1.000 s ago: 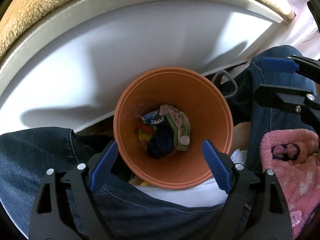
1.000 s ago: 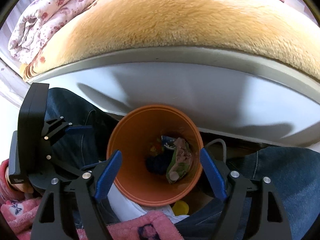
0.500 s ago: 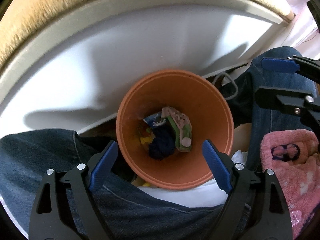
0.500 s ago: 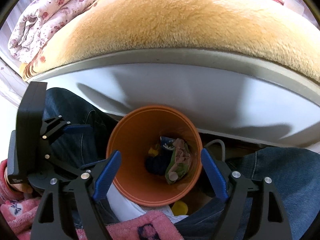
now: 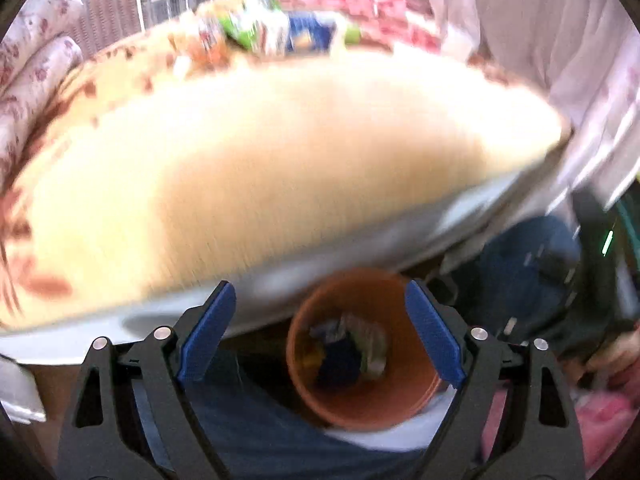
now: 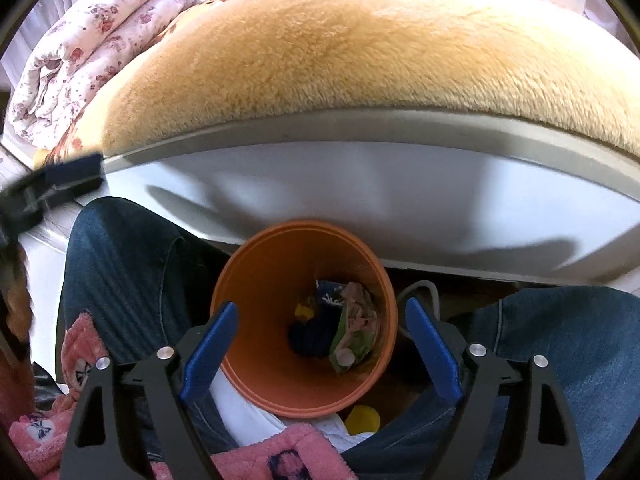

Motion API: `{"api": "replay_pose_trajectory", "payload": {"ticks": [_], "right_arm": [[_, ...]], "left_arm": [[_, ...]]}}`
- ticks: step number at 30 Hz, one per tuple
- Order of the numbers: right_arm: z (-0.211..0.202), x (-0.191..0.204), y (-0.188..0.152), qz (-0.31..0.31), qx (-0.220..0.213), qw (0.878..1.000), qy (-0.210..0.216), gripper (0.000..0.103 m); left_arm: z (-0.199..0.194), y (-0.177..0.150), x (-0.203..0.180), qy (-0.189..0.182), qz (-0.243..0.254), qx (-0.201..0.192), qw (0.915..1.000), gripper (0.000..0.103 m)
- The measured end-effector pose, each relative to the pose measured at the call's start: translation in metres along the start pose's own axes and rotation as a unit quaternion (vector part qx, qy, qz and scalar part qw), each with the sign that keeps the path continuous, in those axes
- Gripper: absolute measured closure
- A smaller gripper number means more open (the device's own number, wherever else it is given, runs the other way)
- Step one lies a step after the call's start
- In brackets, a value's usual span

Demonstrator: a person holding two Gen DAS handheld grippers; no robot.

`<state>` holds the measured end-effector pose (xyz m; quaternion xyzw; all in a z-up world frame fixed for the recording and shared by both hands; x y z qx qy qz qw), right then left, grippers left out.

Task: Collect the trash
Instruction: 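Move the left tool to the bed and grasp the white-blue medicine box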

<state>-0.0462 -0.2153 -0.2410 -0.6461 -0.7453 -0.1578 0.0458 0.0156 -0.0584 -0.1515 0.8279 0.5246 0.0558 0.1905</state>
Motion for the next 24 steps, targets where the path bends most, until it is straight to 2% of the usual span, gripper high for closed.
{"api": "replay_pose_trajectory", "payload": {"ticks": [2,6,9,11,12,15,16,18,21,24], "right_arm": [[-0.001,0.002,0.000,-0.003,-0.002,1.000,0.000,0.019],[-0.002,0.005,-0.001,-0.008,-0.004,1.000,0.005,0.019],[-0.001,0.006,-0.001,-0.011,-0.004,1.000,0.007,0.019],[0.001,0.007,-0.001,-0.012,-0.004,1.000,0.009,0.019],[0.001,0.006,-0.001,-0.012,-0.004,1.000,0.011,0.019],[0.003,0.004,0.000,-0.009,-0.007,1.000,0.017,0.019],[0.003,0.003,0.000,-0.008,-0.008,1.000,0.018,0.019],[0.002,0.000,0.000,-0.005,-0.011,1.000,0.024,0.019],[-0.001,-0.002,-0.002,-0.006,-0.020,0.999,0.027,0.019],[-0.004,-0.004,-0.003,-0.009,-0.026,0.999,0.030,0.019]], "left_arm": [[-0.016,0.027,0.008,-0.002,-0.014,-0.025,0.9996,0.012],[-0.032,0.085,0.019,-0.003,-0.040,-0.051,0.9979,0.012],[-0.029,0.136,0.024,-0.038,-0.079,-0.048,0.9950,0.012],[-0.019,0.174,0.027,-0.089,-0.132,-0.035,0.9867,0.012],[-0.016,0.184,0.027,-0.099,-0.148,-0.033,0.9834,0.012],[0.006,0.232,0.036,-0.117,-0.229,-0.024,0.9662,0.012],[0.013,0.241,0.036,-0.119,-0.244,-0.018,0.9623,0.012],[0.037,0.259,0.041,-0.129,-0.290,0.009,0.9481,0.012],[0.075,0.275,0.053,-0.131,-0.367,0.047,0.9196,0.012],[0.094,0.278,0.063,-0.131,-0.418,0.063,0.8969,0.012]]}}
Point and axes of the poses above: each gripper's, at about its wrist camera, not at the fingertips, and z roughly the way its jaws point, x to its left, y to its top, the point moved 7 cm from there along z, roughly the way its jaws point, and after that the axes turned 12 degrees about x, right-handed, at the moved point
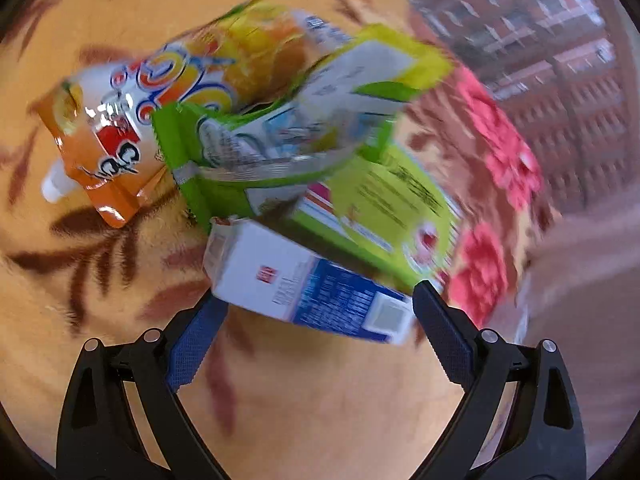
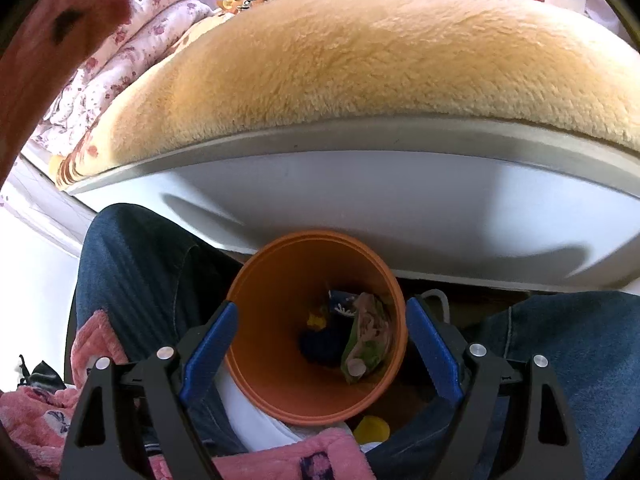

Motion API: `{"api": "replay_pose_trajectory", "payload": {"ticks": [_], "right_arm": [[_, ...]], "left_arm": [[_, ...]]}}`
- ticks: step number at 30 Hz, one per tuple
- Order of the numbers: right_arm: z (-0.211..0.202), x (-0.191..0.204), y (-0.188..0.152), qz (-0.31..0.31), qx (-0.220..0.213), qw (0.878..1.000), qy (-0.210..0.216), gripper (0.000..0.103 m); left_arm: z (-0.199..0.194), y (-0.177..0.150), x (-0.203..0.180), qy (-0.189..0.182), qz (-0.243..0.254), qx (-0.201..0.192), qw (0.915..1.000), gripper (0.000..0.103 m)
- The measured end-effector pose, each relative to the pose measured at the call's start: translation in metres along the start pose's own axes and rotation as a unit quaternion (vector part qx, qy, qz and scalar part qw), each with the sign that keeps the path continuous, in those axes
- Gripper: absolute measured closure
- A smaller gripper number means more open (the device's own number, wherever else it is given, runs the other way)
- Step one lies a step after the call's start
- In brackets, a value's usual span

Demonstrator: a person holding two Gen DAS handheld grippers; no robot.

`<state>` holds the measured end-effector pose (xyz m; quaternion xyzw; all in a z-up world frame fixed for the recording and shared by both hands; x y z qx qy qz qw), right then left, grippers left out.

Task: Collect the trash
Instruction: 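Move the left tool to the bed and grasp the white-blue medicine box, then move the right tool to the bed and grasp the green snack wrapper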

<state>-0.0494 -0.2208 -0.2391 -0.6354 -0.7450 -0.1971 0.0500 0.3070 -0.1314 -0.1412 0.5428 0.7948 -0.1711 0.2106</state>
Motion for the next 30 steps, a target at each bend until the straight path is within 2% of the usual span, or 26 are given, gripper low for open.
{"api": "replay_pose_trajectory", "payload": {"ticks": [4,6,8,11,16,24,30], "right_arm": [[-0.002,-0.003,0.000,0.000,-0.005,1.000,0.008,0.019],[-0.003,-0.004,-0.001,0.002,-0.007,1.000,0.012,0.019],[-0.005,-0.003,-0.001,0.002,-0.011,1.000,0.012,0.019],[-0.010,-0.002,-0.001,-0.001,-0.020,1.000,0.010,0.019],[-0.016,0.002,-0.003,-0.007,-0.030,1.000,0.002,0.019],[-0.028,0.009,-0.003,-0.019,-0.044,0.999,-0.004,0.019],[-0.064,0.026,0.003,-0.053,-0.082,0.995,0.028,0.019]], "left_arm": [[0.010,0.002,0.005,-0.029,-0.031,0.012,0.9990,0.023],[0.007,0.001,0.003,-0.041,-0.023,0.010,0.9989,0.035],[0.000,-0.006,-0.001,-0.052,-0.010,0.008,0.9986,0.053],[-0.009,-0.016,-0.007,-0.060,0.023,0.007,0.9979,0.061],[-0.023,-0.028,-0.003,-0.085,0.060,0.000,0.9945,0.066],[-0.060,-0.057,0.004,-0.107,0.133,-0.022,0.9850,0.067],[-0.100,-0.087,0.017,-0.140,0.192,-0.042,0.9706,0.067]]}}
Point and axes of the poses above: each gripper's, at about its wrist camera, not at the fingertips, and z roughly the way its jaws point, x to its left, y to its top, the point moved 7 cm from there along z, roughly the way its jaws point, and after that the axes turned 12 degrees about x, right-handed, at the moved point
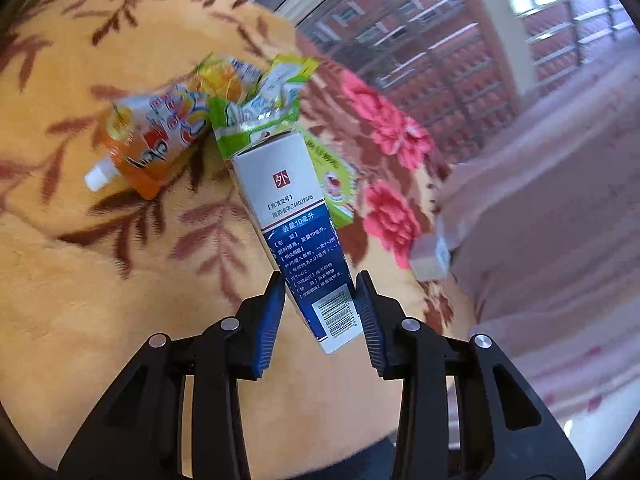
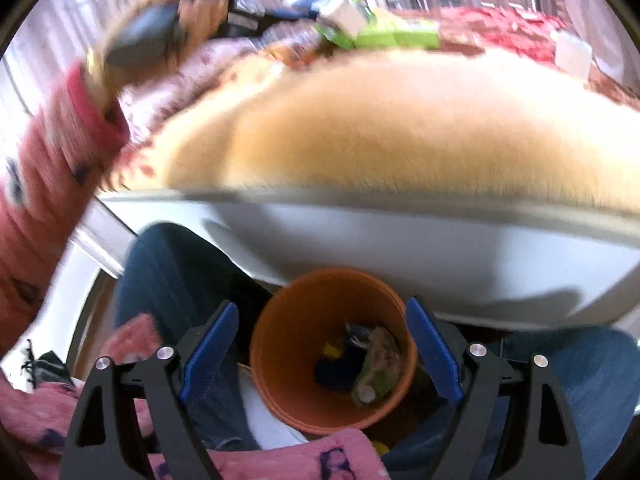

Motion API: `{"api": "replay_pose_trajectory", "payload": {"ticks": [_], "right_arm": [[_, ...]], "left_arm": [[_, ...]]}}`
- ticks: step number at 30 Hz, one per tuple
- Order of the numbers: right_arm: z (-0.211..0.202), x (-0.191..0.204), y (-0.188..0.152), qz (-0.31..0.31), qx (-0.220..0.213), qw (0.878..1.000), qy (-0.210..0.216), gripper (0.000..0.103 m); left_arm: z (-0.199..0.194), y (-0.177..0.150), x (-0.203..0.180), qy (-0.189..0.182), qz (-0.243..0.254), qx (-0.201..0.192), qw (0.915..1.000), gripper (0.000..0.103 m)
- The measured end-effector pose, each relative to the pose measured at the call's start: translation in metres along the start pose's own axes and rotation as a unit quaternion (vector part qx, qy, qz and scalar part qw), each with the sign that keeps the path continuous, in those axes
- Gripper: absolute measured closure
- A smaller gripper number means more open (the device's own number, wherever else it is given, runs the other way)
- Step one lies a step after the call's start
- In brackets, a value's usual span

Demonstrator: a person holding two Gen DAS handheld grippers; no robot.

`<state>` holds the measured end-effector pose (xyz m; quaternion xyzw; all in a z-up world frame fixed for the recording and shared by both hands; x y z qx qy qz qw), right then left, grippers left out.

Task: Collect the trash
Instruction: 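Move the right tool to the bed and grasp the green snack wrapper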

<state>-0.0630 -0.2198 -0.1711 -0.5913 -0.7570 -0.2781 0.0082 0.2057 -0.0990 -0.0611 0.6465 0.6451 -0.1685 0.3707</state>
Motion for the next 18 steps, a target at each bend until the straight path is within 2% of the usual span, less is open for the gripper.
{"api": "replay_pose_trajectory", "payload": {"ticks": [4,9,13,18], "right_arm": [[-0.035,-0.002,0.030,-0.008,-0.044,0.999,0.012,0.019],[-0.060,-0.017,0.107,-0.016,-0.091,0.996,-0.020,0.019],[-0.046,-0.015,0.184,-0.026,-0.102,0.994,-0.004,0.018],[0.006,-0.004,0.304,-0.029,-0.101,0.994,-0.010,0.019]], "left_arm": [[-0.038,-0.023,0.004,-0.021,0.033,-0.018,0.9991,0.067],[-0.087,-0.057,0.025,-0.029,0.054,-0.043,0.9972,0.067],[-0.120,-0.079,0.049,-0.008,0.058,-0.065,0.9962,0.067],[-0.145,-0.088,0.069,-0.014,0.048,-0.083,0.9953,0.067]]}}
Point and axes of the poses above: each gripper's, at about its wrist camera, not at the fingertips, and z roughly the way its jaws point, x to its left, y to its top, the point moved 7 cm from there along z, roughly the way its jaws point, and after that the axes turned 12 degrees about x, right-handed, at the moved point
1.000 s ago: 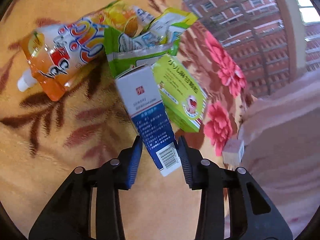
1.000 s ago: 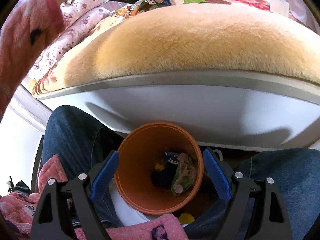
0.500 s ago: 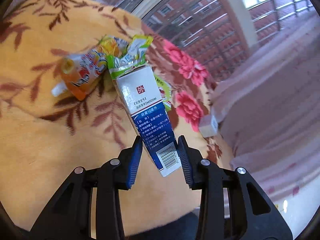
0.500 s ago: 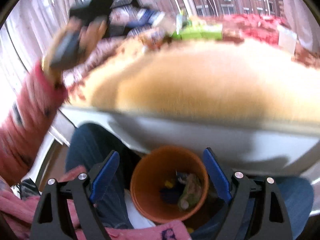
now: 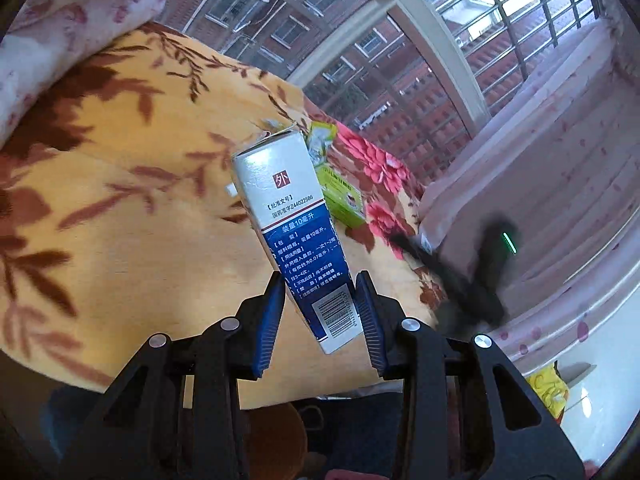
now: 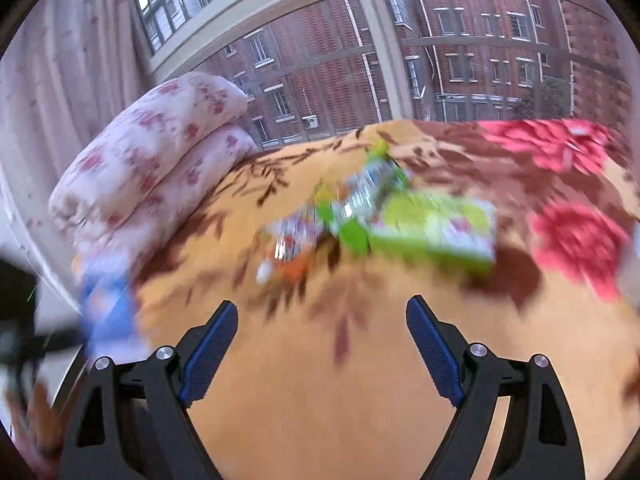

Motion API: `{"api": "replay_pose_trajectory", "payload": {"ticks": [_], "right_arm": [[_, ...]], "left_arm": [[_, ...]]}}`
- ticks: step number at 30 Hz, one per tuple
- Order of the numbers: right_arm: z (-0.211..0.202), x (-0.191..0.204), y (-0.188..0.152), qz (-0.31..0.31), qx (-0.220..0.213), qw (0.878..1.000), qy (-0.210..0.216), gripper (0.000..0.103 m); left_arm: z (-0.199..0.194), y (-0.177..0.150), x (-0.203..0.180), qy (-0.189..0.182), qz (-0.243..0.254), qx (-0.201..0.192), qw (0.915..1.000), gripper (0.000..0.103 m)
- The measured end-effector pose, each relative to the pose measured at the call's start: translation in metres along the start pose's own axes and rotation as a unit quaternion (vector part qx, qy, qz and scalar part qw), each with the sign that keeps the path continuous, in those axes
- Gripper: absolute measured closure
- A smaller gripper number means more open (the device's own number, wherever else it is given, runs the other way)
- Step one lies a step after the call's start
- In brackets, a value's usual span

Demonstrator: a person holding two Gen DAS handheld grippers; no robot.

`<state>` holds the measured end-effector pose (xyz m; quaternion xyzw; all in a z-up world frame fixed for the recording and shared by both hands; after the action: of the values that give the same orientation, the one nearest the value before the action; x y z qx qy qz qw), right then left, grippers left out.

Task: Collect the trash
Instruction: 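Move the right tool to the bed and grasp the green snack wrapper, then carry the medicine box and green wrapper over the bucket and release both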

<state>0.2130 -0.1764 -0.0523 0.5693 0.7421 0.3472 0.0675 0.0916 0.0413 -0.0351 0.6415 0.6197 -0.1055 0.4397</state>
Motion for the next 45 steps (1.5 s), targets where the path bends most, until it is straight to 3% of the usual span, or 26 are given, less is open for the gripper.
{"api": "replay_pose_trajectory", "payload": {"ticks": [5,7,8,9,11,14,23,28,35,45], "right_arm": [[0.080,-0.015,0.077,0.029,0.026,0.998,-0.058,0.019],[0.107,-0.027,0.094,0.054,0.042,0.995,-0.070,0.027],[0.120,-0.035,0.101,0.072,0.052,0.993,-0.075,0.035],[0.131,-0.043,0.105,0.090,0.064,0.990,-0.084,0.051],[0.145,-0.055,0.108,0.120,0.082,0.986,-0.081,0.064],[0.139,-0.053,0.109,0.131,0.069,0.987,-0.055,0.073],[0.040,-0.009,0.103,0.061,0.009,0.998,-0.026,0.074],[-0.030,0.024,0.054,0.010,-0.003,1.000,0.001,0.074],[-0.101,0.044,-0.061,-0.030,0.006,0.999,0.024,0.074],[-0.119,0.061,-0.195,-0.057,0.068,0.996,0.005,0.074]], "left_arm": [[-0.012,0.001,0.005,-0.009,0.003,-0.012,0.9999,0.067],[-0.014,0.003,0.009,-0.017,0.001,-0.012,0.9998,0.067],[-0.015,0.004,0.011,-0.019,0.000,-0.012,0.9997,0.067],[-0.015,0.005,0.013,-0.020,0.001,-0.011,0.9997,0.067],[-0.015,0.006,0.016,-0.019,0.002,-0.009,0.9998,0.067],[-0.015,0.006,0.018,-0.016,0.006,-0.008,0.9998,0.067],[-0.013,-0.002,0.000,-0.013,0.028,0.002,0.9995,0.067],[-0.017,-0.017,-0.020,-0.011,0.053,0.009,0.9985,0.067],[-0.019,-0.064,-0.054,-0.001,0.116,0.051,0.9919,0.067],[0.013,-0.149,-0.067,0.030,0.183,0.158,0.9698,0.067]]}}
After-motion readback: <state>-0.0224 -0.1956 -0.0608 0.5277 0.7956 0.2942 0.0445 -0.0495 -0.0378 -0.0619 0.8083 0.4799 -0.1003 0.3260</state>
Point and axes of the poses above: each gripper's, at about its wrist camera, not at the fingertips, and z roughly the way its jaws point, x to its left, y to its top, the point moved 7 cm from there along z, roughly the way its jaws point, and after that the axes turned 12 degrees about x, right-handed, at the moved point
